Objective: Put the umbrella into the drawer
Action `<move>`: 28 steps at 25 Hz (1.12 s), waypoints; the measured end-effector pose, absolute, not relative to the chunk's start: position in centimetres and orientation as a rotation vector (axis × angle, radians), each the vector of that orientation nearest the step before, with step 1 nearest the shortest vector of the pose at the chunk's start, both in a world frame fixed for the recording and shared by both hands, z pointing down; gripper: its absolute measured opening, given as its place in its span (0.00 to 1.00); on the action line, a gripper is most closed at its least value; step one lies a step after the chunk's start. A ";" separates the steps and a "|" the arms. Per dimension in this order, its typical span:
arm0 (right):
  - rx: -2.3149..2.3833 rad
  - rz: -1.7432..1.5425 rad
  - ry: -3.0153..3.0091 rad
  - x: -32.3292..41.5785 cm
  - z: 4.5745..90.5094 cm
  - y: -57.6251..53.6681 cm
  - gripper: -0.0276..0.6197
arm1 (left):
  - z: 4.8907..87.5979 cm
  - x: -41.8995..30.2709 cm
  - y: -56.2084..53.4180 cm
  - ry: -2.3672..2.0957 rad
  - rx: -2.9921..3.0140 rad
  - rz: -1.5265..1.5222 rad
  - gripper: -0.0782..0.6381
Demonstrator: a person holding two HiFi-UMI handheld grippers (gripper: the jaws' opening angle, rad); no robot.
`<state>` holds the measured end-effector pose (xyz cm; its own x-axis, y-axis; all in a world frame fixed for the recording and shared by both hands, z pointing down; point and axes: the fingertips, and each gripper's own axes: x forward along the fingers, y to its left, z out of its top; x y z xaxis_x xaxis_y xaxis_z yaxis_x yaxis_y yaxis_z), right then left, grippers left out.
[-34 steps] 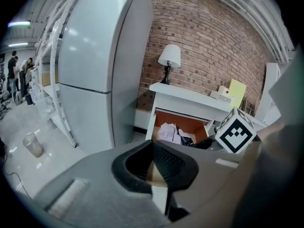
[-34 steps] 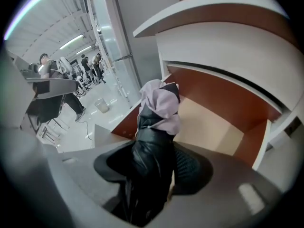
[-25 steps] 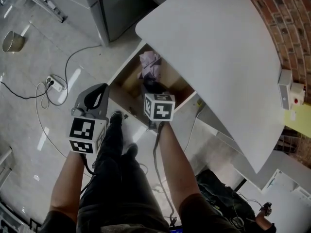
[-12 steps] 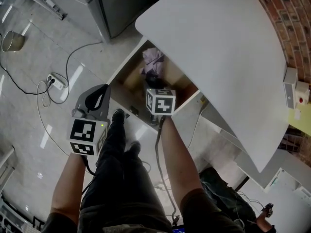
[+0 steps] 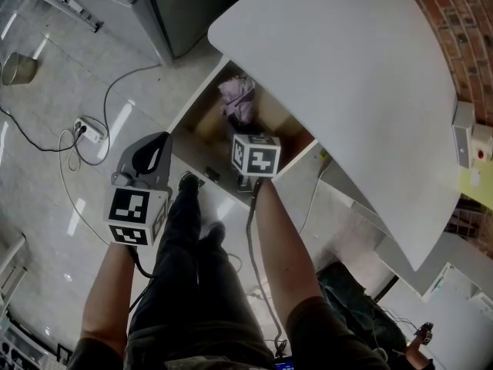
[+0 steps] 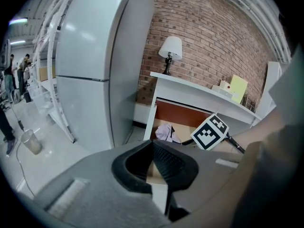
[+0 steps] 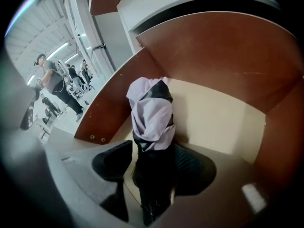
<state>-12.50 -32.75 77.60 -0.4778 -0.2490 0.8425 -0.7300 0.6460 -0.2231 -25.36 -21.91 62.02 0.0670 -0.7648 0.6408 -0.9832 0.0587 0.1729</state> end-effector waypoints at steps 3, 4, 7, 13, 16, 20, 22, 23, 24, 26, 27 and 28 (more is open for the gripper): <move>0.720 0.705 -2.050 -13.2 77.2 -32.7 0.54 | 62.0 -25.4 -22.1 -1.755 1.749 0.469 0.12; 0.704 0.681 -2.051 -13.4 77.2 -32.6 0.56 | 62.0 -25.4 -22.1 -1.759 1.747 0.469 0.12; 0.682 0.642 -2.052 -13.4 77.4 -32.1 0.60 | 61.9 -25.1 -22.1 -1.754 1.754 0.469 0.12; 0.707 0.706 -2.060 -13.0 76.5 -31.3 0.68 | 61.0 -25.0 -21.9 -1.767 1.757 0.468 0.12; 0.710 0.716 -2.068 -12.7 75.5 -31.0 0.70 | 60.4 -24.9 -21.7 -1.787 1.758 0.456 0.12; 0.690 0.705 -2.120 -13.1 73.3 -30.3 0.70 | 59.3 -24.8 -21.1 -1.820 1.760 0.458 0.12; 0.685 0.701 -2.151 -13.4 71.8 -29.9 0.70 | 58.4 -24.8 -20.8 -1.836 1.764 0.459 0.12; 0.687 0.697 -2.167 -13.4 70.9 -29.7 0.70 | 57.9 -24.7 -20.6 -1.842 1.768 0.458 0.12; 0.691 0.692 -2.183 -13.4 70.0 -29.5 0.70 | 57.3 -24.5 -20.5 -1.848 1.772 0.456 0.12; 0.701 0.685 -2.221 -13.5 67.9 -29.1 0.70 | 56.1 -24.3 -20.1 -1.861 1.780 0.449 0.12; 0.708 0.683 -2.241 -13.4 66.8 -28.9 0.70 | 55.5 -24.1 -19.9 -1.868 1.783 0.446 0.12; 0.718 0.681 -2.260 -13.3 65.6 -28.8 0.70 | 54.7 -24.0 -19.9 -1.873 1.786 0.443 0.12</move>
